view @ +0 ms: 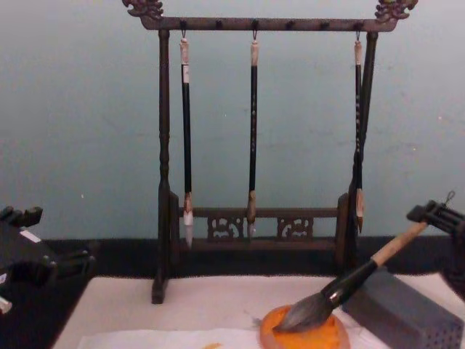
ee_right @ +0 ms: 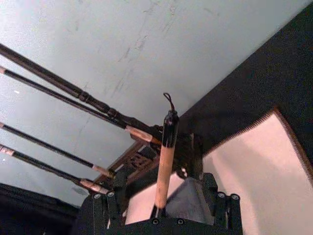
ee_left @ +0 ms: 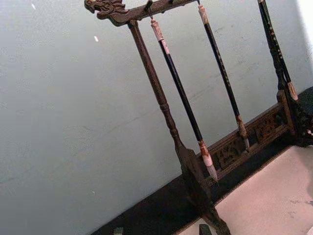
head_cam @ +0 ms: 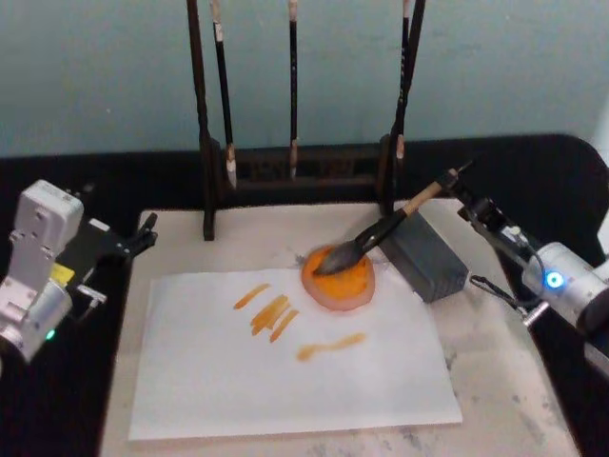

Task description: Pick up the brush from the inkstone, write on the paper, then place the brush back to its original position.

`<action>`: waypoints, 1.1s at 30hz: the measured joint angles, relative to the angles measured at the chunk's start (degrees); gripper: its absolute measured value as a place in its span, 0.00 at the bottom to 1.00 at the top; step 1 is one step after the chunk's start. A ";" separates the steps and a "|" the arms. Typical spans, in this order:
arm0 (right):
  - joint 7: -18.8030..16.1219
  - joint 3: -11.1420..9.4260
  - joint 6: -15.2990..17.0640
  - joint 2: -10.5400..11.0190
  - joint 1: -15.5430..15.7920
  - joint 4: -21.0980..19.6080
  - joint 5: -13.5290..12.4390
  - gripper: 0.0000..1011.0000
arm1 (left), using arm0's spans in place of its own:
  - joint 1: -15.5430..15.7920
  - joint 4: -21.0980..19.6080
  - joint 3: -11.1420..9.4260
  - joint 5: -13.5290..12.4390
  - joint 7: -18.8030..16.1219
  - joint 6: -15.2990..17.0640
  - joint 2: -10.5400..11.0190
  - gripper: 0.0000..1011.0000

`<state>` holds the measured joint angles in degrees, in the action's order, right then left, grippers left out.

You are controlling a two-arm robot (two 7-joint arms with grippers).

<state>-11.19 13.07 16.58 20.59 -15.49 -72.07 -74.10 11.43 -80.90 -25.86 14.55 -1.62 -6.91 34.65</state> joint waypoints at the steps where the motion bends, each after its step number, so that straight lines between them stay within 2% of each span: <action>1: 0.00 0.00 0.00 0.00 0.00 0.00 0.00 0.99 | 0.00 0.00 0.00 0.00 0.00 0.00 0.00 0.99; 4: 1.05 -0.07 -0.91 1.56 2.45 -3.41 0.03 0.99 | 0.00 0.00 0.00 0.00 0.00 0.00 0.00 0.99; 9: 3.37 0.86 -6.05 4.07 5.47 -8.98 4.58 0.99 | 0.00 0.00 0.00 0.00 0.00 0.00 0.00 0.99; 12: 4.86 2.00 -8.96 4.94 6.05 -10.76 8.25 0.99 | 0.00 0.00 0.00 0.00 0.00 0.00 0.00 0.99; 15: 7.85 3.97 -12.49 5.37 5.98 -12.29 15.17 0.99 | 0.00 0.00 0.00 0.00 0.00 0.00 0.00 0.99; 17: 9.02 4.75 -13.65 5.28 5.63 -12.41 18.00 0.99 | 0.00 0.00 0.00 0.00 0.00 0.00 0.00 0.99; 18: 10.09 5.58 -14.67 5.15 5.27 -12.41 20.61 0.99 | 0.00 0.00 0.00 0.00 0.00 0.00 0.00 0.99; 21: 11.99 6.90 -16.10 4.90 4.63 -12.11 25.03 0.99 | 0.00 0.00 0.00 0.00 0.00 0.00 0.00 0.99; 22: 13.08 7.81 -16.80 4.74 4.15 -11.79 27.66 0.99 | 0.00 0.00 0.00 0.00 0.00 0.00 0.00 0.99; 23: 13.58 8.27 -17.09 4.65 3.90 -11.57 28.95 0.99 | 0.00 -0.01 0.00 0.00 0.00 0.00 0.00 0.99; 24: 14.50 9.05 -17.57 4.48 3.42 -11.08 31.35 0.99 | 0.00 0.00 0.00 0.00 0.00 0.00 0.00 0.99; 25: 14.85 9.37 -17.75 4.42 3.21 -10.82 32.25 0.99 | 0.00 0.00 0.00 0.00 0.00 0.00 0.00 0.99; 26: 15.68 10.13 -18.07 4.24 2.76 -10.22 34.50 0.99 | 0.00 0.00 0.00 0.00 0.00 0.00 0.00 0.99; 27: 15.68 10.13 -18.07 4.24 2.76 -10.22 34.50 0.99 | 0.00 0.00 0.00 0.00 0.00 0.00 0.00 0.99; 28: 16.38 10.78 -18.31 4.09 2.38 -9.64 36.32 0.99 | 0.00 0.00 0.00 0.00 0.00 0.00 0.00 0.99; 31: 17.40 11.78 -18.40 3.72 1.77 -8.37 39.27 0.99 | 0.00 0.00 0.00 0.00 0.00 0.00 0.00 0.99; 33: 17.66 12.12 -18.36 3.53 1.54 -7.74 40.29 0.99 | 0.00 0.00 0.00 0.00 0.00 0.00 0.00 0.99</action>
<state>6.46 25.19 -1.79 24.12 -13.95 -79.81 -33.80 11.43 -80.90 -25.86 14.55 -1.62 -6.91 34.65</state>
